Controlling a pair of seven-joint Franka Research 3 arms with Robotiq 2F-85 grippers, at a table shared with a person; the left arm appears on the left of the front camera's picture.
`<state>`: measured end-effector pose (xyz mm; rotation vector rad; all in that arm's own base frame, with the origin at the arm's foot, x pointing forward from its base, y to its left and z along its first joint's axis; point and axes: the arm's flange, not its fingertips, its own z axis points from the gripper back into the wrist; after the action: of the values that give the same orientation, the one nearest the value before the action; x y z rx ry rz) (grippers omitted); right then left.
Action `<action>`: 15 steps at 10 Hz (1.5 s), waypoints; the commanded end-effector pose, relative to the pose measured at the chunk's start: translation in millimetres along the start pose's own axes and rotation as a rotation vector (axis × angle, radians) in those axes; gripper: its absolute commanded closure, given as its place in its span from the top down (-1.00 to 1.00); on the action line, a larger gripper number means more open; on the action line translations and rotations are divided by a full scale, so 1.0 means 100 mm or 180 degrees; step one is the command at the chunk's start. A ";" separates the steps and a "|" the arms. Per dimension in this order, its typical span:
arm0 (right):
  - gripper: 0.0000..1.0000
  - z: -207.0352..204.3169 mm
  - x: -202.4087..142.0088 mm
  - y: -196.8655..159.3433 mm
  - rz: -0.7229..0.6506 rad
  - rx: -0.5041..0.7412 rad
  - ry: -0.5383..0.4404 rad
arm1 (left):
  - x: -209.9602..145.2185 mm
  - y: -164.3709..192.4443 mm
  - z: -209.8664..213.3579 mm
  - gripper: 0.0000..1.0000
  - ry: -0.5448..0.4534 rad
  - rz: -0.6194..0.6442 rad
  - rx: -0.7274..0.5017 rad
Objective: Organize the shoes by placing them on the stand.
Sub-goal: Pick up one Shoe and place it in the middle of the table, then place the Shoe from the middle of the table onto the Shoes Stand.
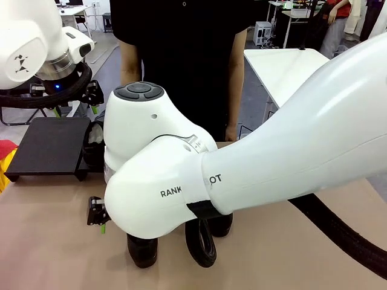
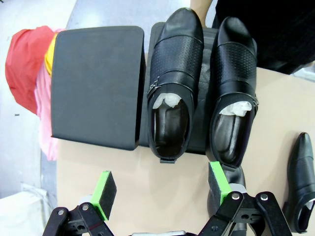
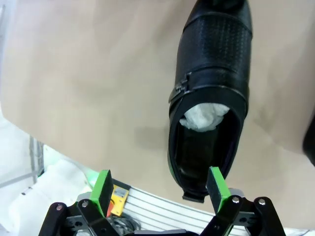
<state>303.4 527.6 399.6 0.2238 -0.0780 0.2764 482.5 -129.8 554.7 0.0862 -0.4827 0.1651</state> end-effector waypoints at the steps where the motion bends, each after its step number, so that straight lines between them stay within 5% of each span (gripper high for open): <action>1: 1.00 0.10 -0.04 -0.09 0.0261 -0.0010 0.0167 | 0.00 0.02 0.01 0.93 -0.0019 -0.0025 0.0024; 12: 1.00 0.01 -0.02 -0.05 0.0176 -0.0067 0.0108 | 0.00 0.02 0.01 0.93 -0.0019 -0.0025 0.0024; 13: 1.00 0.15 -0.10 -0.05 0.0136 -0.0416 -0.0201 | 0.00 0.02 0.01 0.93 -0.0019 -0.0025 0.0024; 15: 1.00 0.72 -0.03 -0.94 -0.0355 -0.0980 -0.0467 | 0.00 0.02 0.01 0.93 -0.0019 -0.0025 0.0024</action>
<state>321.8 473.9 431.3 0.0590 -0.1876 0.2465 482.5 -129.5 554.8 0.0864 -0.4827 0.1656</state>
